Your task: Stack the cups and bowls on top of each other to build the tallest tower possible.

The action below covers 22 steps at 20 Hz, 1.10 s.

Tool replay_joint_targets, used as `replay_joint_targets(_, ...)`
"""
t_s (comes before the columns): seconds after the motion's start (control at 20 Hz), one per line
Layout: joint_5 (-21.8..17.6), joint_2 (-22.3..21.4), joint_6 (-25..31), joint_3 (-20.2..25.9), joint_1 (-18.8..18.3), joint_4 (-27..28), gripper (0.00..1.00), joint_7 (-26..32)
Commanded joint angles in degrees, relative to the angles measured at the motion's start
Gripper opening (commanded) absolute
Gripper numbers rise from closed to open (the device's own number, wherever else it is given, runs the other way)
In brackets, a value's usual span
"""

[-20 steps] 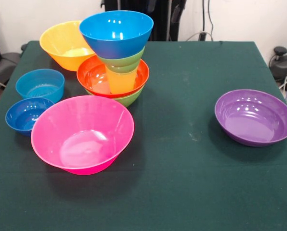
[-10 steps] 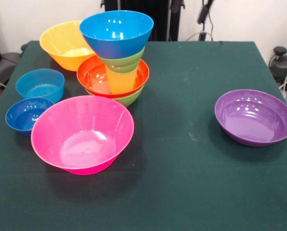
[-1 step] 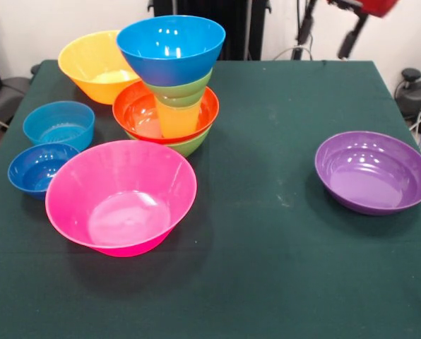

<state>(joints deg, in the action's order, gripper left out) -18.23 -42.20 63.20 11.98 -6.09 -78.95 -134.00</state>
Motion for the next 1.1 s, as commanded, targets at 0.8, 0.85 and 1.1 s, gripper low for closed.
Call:
replay_joint_targets(0.8,-0.58,14.40,-5.18,2.47,9.52,17.28,1.00,-1.83)
replay_joint_targets(0.85,-0.78,14.46,-5.02,2.07,9.92,17.67,1.00,-1.94)
replay_joint_targets(1.1,-4.68,16.80,-4.87,0.14,11.46,23.38,1.00,0.97)
